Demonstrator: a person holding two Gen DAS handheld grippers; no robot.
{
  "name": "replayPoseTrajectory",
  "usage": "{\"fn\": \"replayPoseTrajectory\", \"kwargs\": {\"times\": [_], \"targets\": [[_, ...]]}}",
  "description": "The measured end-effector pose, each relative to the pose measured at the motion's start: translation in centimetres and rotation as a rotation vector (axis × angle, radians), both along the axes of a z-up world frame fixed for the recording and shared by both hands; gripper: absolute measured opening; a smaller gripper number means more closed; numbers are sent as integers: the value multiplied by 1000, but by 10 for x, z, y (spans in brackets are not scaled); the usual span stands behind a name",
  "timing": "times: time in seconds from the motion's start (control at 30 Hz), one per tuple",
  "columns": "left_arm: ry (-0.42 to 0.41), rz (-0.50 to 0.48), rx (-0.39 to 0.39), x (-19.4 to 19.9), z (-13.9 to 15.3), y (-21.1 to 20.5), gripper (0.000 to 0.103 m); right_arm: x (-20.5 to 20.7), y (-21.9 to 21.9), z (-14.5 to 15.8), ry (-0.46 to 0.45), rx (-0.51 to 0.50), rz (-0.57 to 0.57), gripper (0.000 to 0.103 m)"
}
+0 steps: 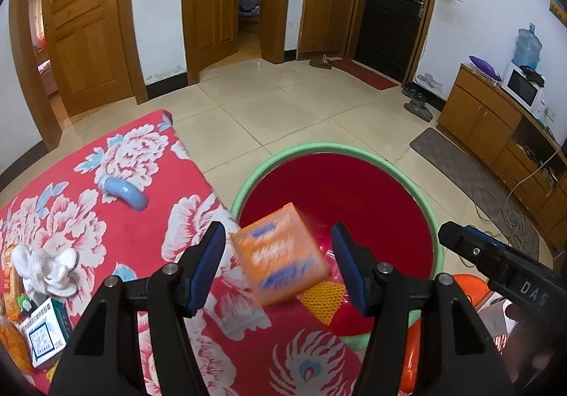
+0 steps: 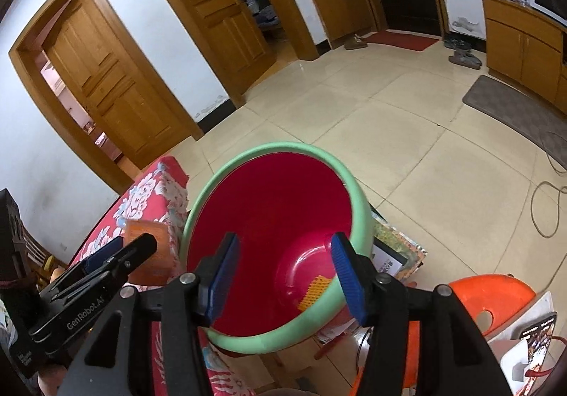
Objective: Collect trash
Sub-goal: 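Carry both items over the red bin and open both grippers to drop them, then move both tools back over the table toward the white plastic bags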
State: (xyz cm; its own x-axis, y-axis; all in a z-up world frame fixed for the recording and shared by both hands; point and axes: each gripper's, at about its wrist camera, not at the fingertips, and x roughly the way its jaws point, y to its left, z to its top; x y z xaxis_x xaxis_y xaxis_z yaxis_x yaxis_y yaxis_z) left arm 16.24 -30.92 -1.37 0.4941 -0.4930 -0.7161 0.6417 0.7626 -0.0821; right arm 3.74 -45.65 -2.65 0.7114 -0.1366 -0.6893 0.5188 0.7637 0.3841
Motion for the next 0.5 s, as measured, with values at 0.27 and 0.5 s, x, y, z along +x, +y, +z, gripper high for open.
{"fn": "replayPoseTrajectory", "kwargs": {"times": [0.27, 0.5], "targets": [[-19, 28, -4, 0, 7, 4, 80, -2, -1, 2, -4, 7, -1, 57], [-12, 65, -11, -4, 14, 22, 80, -5, 5, 9, -15, 2, 20, 57]]}}
